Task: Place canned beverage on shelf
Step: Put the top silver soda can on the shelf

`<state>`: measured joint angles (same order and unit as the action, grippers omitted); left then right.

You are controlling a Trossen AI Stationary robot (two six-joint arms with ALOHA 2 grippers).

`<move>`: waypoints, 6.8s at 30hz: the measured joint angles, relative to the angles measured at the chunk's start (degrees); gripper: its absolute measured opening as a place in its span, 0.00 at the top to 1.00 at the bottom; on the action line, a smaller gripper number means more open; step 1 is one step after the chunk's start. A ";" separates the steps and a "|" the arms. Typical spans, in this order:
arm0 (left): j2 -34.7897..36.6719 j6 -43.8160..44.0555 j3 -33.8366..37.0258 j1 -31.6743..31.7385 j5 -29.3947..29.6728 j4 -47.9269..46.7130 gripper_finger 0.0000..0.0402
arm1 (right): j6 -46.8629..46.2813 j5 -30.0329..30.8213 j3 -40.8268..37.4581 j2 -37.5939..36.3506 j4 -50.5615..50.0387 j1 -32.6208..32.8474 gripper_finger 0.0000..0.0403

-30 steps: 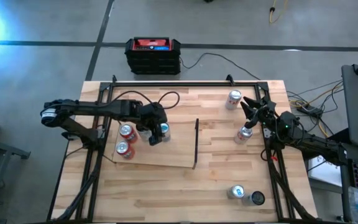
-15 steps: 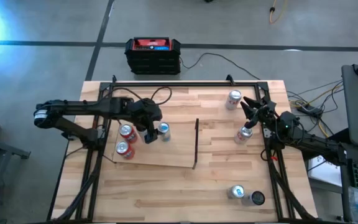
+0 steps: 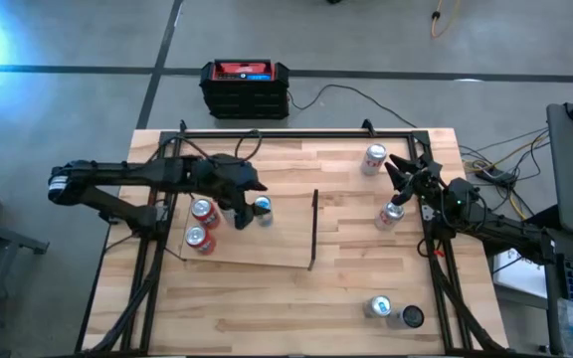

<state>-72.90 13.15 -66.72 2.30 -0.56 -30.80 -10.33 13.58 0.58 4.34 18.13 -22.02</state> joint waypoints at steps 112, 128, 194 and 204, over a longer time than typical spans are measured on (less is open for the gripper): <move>22.30 -9.77 33.95 -11.19 19.00 46.72 0.23 | 0.00 -0.01 -0.01 0.00 -0.35 0.00 0.61; 55.18 -23.61 47.94 -8.23 18.99 46.91 0.23 | 0.01 0.00 -0.01 0.00 -0.34 0.00 0.61; 72.91 -22.00 66.14 6.39 31.65 60.05 0.23 | 0.00 -0.01 -0.02 0.00 -0.79 0.00 0.61; 72.91 -28.55 66.16 7.20 51.20 59.89 0.23 | 0.00 -0.01 0.00 0.00 -0.79 0.00 0.61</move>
<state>0.01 -15.40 -0.56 9.50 50.64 29.09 -10.33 13.57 0.58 4.34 17.34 -22.02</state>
